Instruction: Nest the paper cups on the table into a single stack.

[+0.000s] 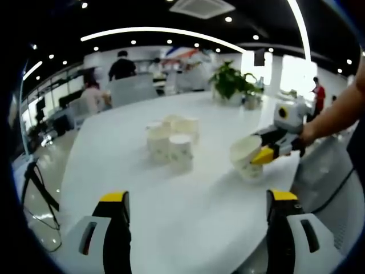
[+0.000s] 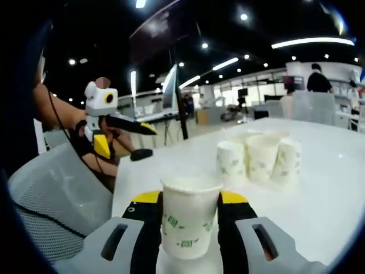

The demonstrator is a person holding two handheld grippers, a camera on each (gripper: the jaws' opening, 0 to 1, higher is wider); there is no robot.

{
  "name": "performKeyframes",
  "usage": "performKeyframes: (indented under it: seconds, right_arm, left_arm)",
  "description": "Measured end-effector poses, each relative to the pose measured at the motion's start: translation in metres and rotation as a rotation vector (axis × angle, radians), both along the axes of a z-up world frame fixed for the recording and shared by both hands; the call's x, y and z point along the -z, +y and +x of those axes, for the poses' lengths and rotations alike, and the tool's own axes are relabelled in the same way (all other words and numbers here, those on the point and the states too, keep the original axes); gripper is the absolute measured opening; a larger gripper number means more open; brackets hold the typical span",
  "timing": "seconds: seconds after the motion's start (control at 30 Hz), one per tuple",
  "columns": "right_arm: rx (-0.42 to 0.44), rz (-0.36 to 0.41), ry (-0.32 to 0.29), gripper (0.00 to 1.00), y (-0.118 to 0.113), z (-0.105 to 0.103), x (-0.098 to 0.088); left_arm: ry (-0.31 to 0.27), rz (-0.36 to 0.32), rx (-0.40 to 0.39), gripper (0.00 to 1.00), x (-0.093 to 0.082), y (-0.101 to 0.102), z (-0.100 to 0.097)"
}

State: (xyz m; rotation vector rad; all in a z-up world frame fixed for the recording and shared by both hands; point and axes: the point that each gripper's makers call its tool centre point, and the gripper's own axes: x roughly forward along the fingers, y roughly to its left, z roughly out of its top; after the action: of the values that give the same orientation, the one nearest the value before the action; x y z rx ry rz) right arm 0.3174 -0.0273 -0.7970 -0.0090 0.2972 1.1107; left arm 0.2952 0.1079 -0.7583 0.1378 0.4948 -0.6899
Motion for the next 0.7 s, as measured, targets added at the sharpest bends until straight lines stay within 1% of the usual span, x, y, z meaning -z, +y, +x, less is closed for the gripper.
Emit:
performKeyframes:
  seconds: [0.1, 0.27, 0.37, 0.53, 0.6, 0.7]
  right_arm:
    - [-0.002, -0.014, 0.005, 0.36, 0.000, -0.001, 0.005]
    - [0.001, -0.008, 0.023, 0.38, -0.002, -0.002, 0.006]
    - [-0.008, -0.026, 0.033, 0.38, -0.004, -0.005, 0.008]
    - [-0.026, -0.058, 0.024, 0.38, -0.007, -0.010, 0.011]
    - [-0.034, -0.071, 0.011, 0.38, -0.008, -0.013, 0.012]
    - [-0.046, -0.095, 0.010, 0.38, -0.011, -0.017, 0.017]
  left_arm:
    - [0.001, -0.002, 0.000, 0.99, 0.000, 0.000, 0.000]
    - [0.002, -0.003, -0.001, 0.98, 0.001, 0.000, 0.000]
    - [0.000, -0.004, -0.001, 0.98, 0.001, 0.000, 0.001]
    - [0.001, -0.005, 0.004, 0.98, 0.001, -0.003, 0.002]
    - [0.000, -0.008, 0.005, 0.98, 0.001, -0.005, 0.002]
    - [0.001, -0.009, 0.007, 0.98, 0.002, -0.006, 0.003]
